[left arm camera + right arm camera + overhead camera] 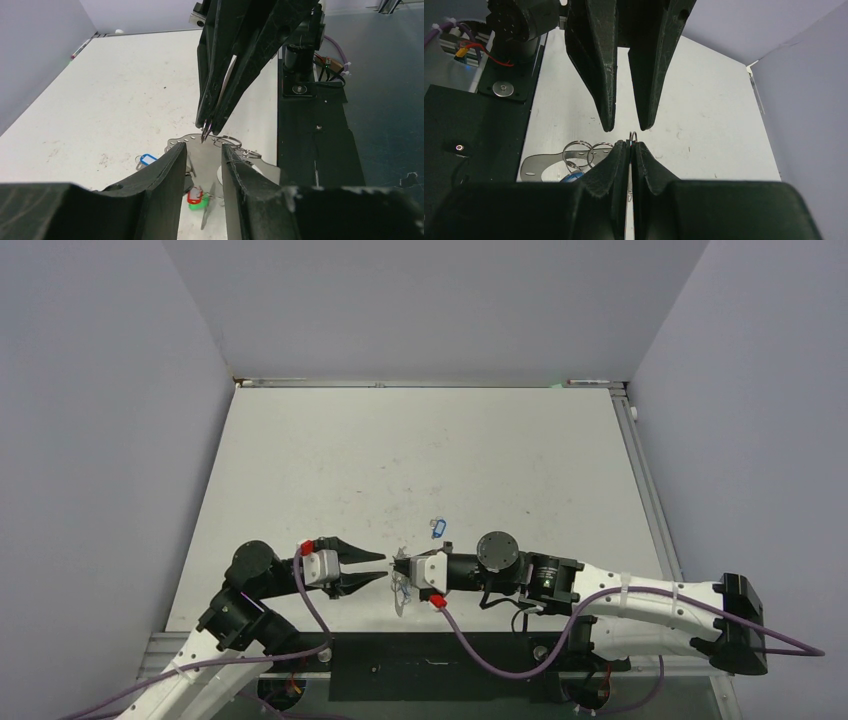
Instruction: Put the keys on the keyring
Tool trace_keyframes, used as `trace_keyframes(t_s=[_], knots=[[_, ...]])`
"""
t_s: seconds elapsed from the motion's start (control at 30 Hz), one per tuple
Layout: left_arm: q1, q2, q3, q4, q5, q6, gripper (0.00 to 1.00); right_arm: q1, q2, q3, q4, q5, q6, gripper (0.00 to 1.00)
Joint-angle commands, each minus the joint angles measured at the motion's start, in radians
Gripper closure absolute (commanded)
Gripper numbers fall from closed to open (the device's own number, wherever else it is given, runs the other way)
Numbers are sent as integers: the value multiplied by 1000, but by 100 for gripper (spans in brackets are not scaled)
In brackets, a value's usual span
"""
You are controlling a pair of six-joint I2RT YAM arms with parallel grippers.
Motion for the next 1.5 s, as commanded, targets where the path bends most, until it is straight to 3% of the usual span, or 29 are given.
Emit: trace_keyframes(t_s=[0.0, 0.47, 1.0, 1.13, 1.3, 1.47], knots=[[-10, 9, 23, -3, -24, 34, 73, 12, -46, 8, 62, -47, -9, 95], [-10, 18, -10, 96, 4, -13, 82, 17, -34, 11, 104, -70, 18, 95], [-11, -6, -34, 143, 29, -40, 80, 17, -1, 12, 174, -72, 40, 95], [-11, -12, -42, 159, 33, -55, 85, 17, 7, 11, 197, -78, 45, 95], [-11, -24, -42, 161, 24, -55, 100, 16, 16, 9, 218, -91, 53, 95], [-10, -61, -48, 180, 21, -80, 100, 17, 22, 1, 235, -92, 63, 95]])
